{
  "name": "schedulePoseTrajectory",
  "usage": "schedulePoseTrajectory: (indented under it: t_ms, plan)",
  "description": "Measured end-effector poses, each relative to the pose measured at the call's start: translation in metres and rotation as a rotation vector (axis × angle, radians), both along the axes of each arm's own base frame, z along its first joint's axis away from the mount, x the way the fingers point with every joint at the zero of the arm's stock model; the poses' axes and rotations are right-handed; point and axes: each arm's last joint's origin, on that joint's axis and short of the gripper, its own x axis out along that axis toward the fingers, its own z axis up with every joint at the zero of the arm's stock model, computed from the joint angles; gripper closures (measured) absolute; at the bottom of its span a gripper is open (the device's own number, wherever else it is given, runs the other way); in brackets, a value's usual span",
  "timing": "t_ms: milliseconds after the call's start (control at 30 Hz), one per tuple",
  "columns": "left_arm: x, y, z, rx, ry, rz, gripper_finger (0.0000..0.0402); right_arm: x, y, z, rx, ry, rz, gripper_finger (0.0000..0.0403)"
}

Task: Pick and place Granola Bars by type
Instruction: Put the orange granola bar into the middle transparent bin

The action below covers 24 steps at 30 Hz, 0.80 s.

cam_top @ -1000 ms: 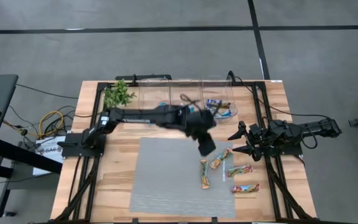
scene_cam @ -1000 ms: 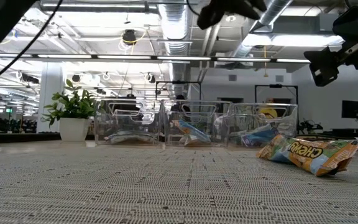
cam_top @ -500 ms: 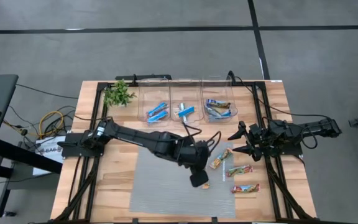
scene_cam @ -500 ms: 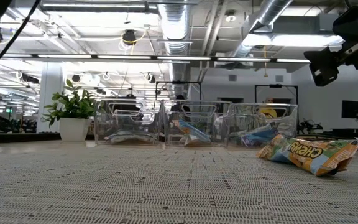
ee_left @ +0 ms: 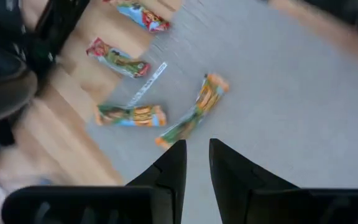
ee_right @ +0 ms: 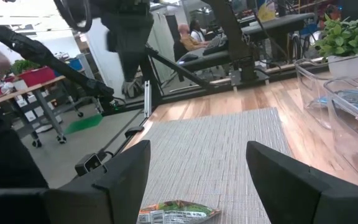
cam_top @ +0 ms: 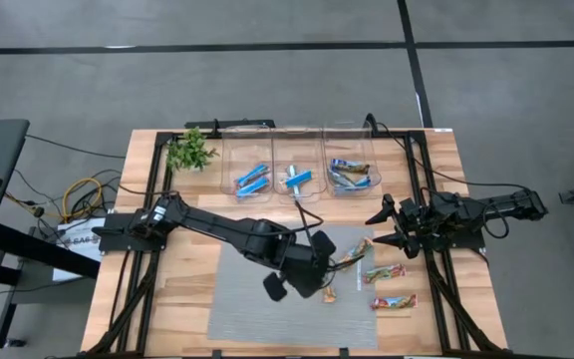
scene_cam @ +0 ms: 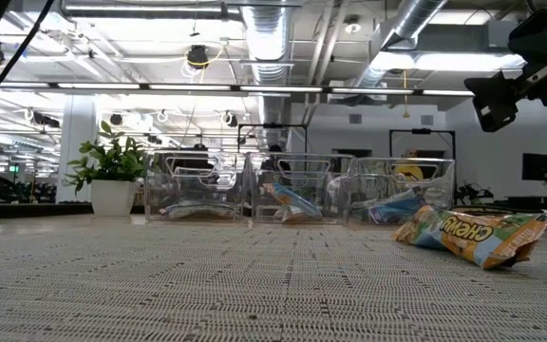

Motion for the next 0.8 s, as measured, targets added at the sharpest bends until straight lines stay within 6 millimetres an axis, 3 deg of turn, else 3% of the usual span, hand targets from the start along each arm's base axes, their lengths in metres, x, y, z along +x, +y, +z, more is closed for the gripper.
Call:
schedulePoseTrajectory:
  t_ms: [233,433,533,633,800]
  plan:
    - [0.002,0.002,-0.006,0.096,-0.004,-0.168,0.0339,0.0,0.0,0.0,0.0,0.0,0.0,0.0143]
    - [0.008,-0.003,-0.052,0.144,0.043,-0.296,0.0339,0.0,0.0,0.0,0.0,0.0,0.0,0.0143]
    - [0.01,-0.01,-0.072,0.151,0.026,-0.257,0.0339,0.0,0.0,0.0,0.0,0.0,0.0,0.0143]
    - [0.007,-0.013,-0.075,0.074,0.032,-0.166,0.0339,0.0,0.0,0.0,0.0,0.0,0.0,0.0143]
    - [-0.021,-0.007,-0.085,-0.134,0.098,-0.082,0.0339,0.0,0.0,0.0,0.0,0.0,0.0,0.0143]
